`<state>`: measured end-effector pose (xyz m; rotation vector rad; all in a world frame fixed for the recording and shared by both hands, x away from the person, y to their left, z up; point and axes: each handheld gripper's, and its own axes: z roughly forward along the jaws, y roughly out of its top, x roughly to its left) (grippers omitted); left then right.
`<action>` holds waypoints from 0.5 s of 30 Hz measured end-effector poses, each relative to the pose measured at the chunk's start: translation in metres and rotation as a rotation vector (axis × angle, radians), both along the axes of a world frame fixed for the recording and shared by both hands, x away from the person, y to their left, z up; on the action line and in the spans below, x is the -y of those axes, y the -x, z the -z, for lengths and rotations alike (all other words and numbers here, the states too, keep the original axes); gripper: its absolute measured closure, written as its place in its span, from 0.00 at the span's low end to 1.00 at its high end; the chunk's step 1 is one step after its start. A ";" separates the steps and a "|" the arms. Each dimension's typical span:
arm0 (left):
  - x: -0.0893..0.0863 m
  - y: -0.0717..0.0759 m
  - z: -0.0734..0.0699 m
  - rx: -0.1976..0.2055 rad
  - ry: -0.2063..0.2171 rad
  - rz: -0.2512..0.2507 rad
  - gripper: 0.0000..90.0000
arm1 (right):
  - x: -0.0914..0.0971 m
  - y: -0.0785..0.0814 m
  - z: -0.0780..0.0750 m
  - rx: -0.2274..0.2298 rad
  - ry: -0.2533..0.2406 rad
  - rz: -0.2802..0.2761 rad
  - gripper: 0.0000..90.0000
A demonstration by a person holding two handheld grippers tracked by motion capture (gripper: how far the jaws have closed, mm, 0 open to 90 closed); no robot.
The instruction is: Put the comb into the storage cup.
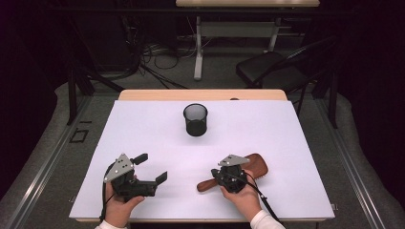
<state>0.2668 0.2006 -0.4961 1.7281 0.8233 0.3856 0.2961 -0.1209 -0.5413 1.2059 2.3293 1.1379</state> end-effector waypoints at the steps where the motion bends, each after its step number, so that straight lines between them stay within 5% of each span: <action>1: 0.000 0.000 0.000 -0.001 0.000 0.000 0.01 | -0.001 0.000 0.001 -0.004 0.001 0.003 1.00; 15: 0.001 0.000 0.002 -0.003 -0.001 -0.002 0.01 | -0.006 0.002 0.005 -0.035 0.028 -0.013 1.00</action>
